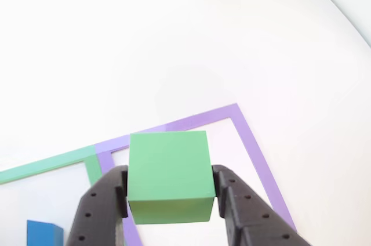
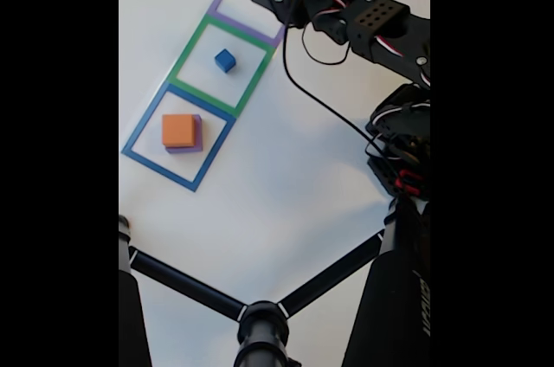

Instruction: Tower of hanoi

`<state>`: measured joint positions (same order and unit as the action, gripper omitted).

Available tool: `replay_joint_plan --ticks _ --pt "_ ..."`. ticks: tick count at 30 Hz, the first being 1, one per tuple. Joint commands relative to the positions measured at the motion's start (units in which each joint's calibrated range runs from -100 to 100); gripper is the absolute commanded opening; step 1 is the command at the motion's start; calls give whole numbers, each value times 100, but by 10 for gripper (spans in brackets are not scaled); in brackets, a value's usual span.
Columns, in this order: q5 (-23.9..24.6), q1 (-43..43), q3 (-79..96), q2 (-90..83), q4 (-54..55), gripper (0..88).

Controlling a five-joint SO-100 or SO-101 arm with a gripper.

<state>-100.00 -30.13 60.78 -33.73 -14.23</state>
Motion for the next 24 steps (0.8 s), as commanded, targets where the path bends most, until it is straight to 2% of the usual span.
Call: replay_joint_plan --ticks 1,6,9,15,24 --pt "0 233 -2387 -854 -3865 63" --pt "0 626 -4514 -911 -5954 63" --pt "0 895 -5305 -911 -6634 63" --pt "0 1470 -6105 -927 -7201 59" --pt "0 2467 -6623 -1008 -7468 56"
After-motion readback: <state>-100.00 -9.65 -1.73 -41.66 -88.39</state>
